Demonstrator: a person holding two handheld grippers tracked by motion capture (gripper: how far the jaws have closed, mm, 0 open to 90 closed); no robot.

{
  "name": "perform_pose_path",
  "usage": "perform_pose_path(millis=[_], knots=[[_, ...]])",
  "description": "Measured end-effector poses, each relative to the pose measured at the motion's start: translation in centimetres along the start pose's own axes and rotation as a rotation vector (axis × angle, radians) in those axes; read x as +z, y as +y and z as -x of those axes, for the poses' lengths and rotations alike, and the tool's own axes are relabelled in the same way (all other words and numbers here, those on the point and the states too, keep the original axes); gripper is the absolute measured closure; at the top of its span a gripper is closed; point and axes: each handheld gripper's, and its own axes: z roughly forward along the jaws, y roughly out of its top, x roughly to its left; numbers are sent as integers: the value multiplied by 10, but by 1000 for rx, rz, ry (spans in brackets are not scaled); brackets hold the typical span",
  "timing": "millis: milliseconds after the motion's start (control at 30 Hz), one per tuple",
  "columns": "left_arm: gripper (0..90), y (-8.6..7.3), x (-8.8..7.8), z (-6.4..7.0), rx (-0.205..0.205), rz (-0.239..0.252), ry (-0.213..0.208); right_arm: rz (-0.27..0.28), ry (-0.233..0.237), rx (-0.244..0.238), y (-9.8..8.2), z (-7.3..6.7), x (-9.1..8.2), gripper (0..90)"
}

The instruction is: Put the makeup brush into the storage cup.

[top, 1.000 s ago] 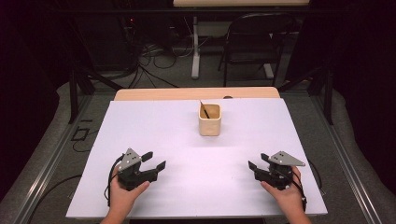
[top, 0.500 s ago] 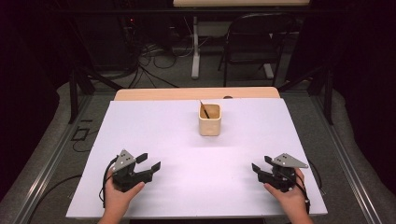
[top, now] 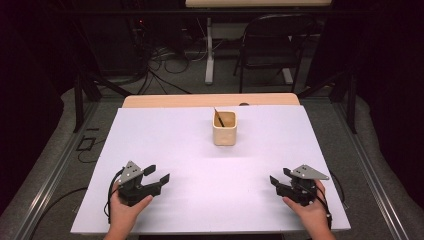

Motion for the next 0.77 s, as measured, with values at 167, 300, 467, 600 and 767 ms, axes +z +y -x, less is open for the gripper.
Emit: perform_pose_path(millis=[167, 300, 467, 600, 767], knots=[[340, 0, 1, -1, -6, 1, 2, -5, 3, 10, -1, 1, 1, 392], [340, -1, 3, -3, -8, -2, 6, 2, 6, 27, -1, 2, 2, 392], [341, -1, 4, -3, -17, -5, 6, -2, 6, 33, -1, 3, 2, 393], [341, -1, 5, -4, -14, -11, 7, 1, 9, 36, -1, 3, 3, 393], [341, -1, 6, -5, -11, -13, 6, -7, 11, 35, -1, 4, 3, 393]])
